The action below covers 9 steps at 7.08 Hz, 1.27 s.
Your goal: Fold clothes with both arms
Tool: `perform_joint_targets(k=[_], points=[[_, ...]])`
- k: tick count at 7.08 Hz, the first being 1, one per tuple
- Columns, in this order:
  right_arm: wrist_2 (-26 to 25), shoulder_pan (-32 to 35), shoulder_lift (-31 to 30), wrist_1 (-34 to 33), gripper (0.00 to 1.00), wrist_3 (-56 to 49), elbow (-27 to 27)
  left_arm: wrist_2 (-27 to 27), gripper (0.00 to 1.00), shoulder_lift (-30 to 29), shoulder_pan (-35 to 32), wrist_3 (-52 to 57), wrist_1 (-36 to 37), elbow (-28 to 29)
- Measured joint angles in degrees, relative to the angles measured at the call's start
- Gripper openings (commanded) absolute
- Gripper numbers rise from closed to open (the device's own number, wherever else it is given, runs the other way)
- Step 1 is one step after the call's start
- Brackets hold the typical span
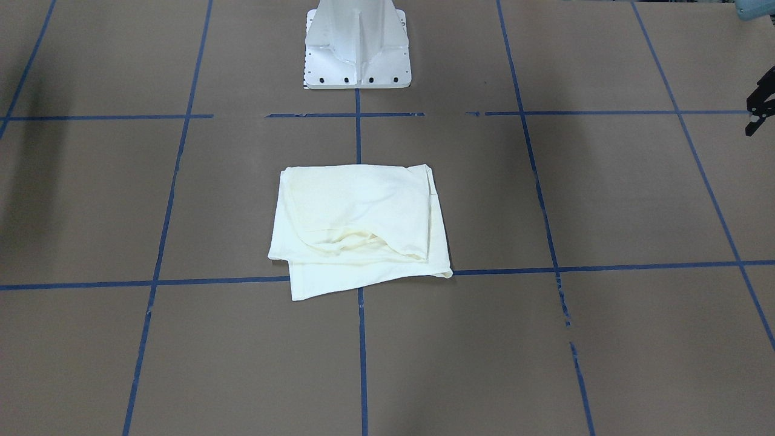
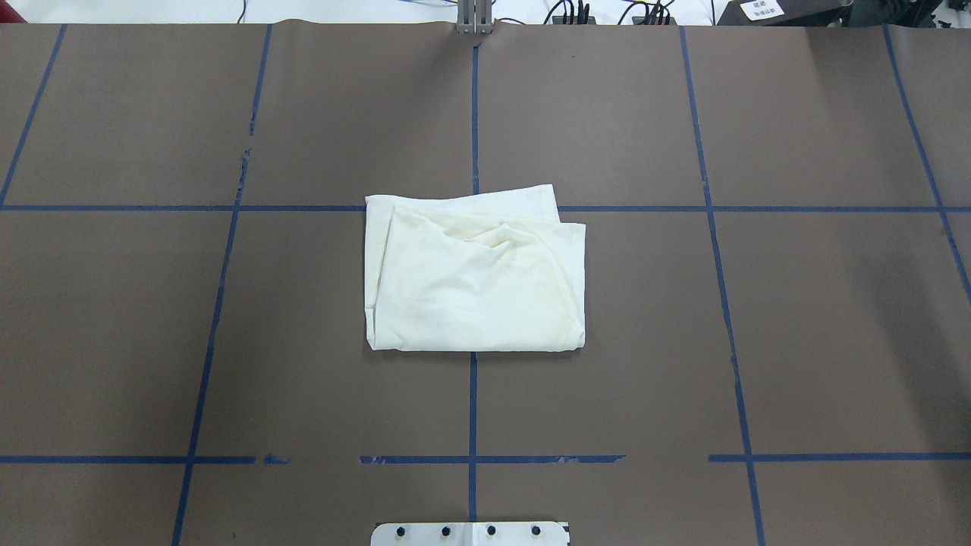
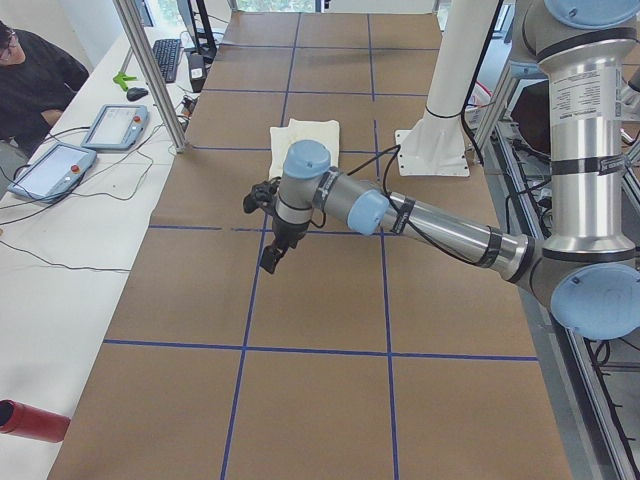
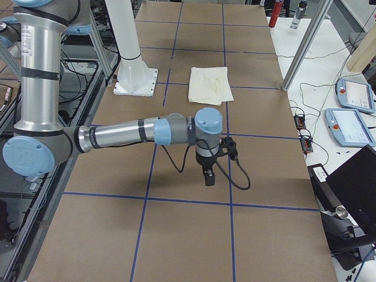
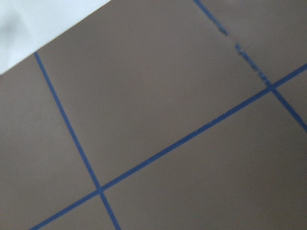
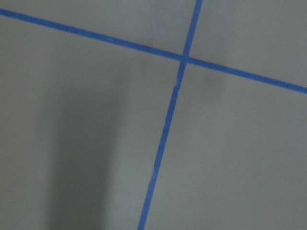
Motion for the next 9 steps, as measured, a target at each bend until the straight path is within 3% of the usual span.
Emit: perform_joint_targets(k=[4,7,9], points=[[4.1,2.7,-5.6,3.8,1.00,-0.2,-1.3,-8.2,1.00,5.3,-8.0,1.9,0.0,5.9],[4.1,3.1,-5.9,4.0,1.00,0.2,-1.8,-7.7,1.00,7.5,-8.1,2.1,-0.2,6.6],[3.9,2.9,-5.4,3.6,1.00,6.4,-0.9,-7.1,1.00,7.7,-8.1,1.9,0.2,6.9]])
